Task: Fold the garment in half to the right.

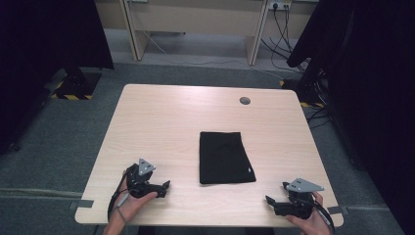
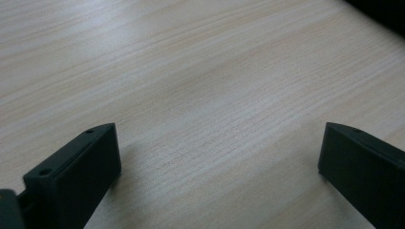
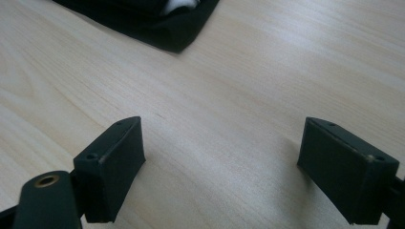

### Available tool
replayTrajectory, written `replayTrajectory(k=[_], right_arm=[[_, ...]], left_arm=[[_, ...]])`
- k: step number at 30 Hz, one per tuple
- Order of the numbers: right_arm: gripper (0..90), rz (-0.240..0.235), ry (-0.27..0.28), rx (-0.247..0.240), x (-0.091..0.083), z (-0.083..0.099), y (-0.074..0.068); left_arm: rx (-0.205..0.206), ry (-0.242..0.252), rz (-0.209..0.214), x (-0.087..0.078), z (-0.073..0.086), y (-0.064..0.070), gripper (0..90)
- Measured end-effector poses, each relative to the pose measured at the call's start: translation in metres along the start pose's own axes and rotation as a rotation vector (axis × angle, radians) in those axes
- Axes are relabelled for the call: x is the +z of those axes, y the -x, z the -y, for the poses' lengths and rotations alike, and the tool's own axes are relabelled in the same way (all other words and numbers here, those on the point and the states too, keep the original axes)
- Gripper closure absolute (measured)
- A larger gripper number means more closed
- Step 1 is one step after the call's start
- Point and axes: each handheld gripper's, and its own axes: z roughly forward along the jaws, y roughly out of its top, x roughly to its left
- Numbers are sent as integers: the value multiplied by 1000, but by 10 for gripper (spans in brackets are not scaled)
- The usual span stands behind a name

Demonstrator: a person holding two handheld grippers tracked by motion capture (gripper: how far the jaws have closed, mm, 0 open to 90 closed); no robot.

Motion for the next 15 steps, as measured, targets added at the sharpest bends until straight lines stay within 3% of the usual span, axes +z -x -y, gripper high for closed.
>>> replayTrajectory(k=[15], right_arm=[[162,7,18,5,-8,10,-4]], left_arm=[[0,0,0,0,0,0,0]])
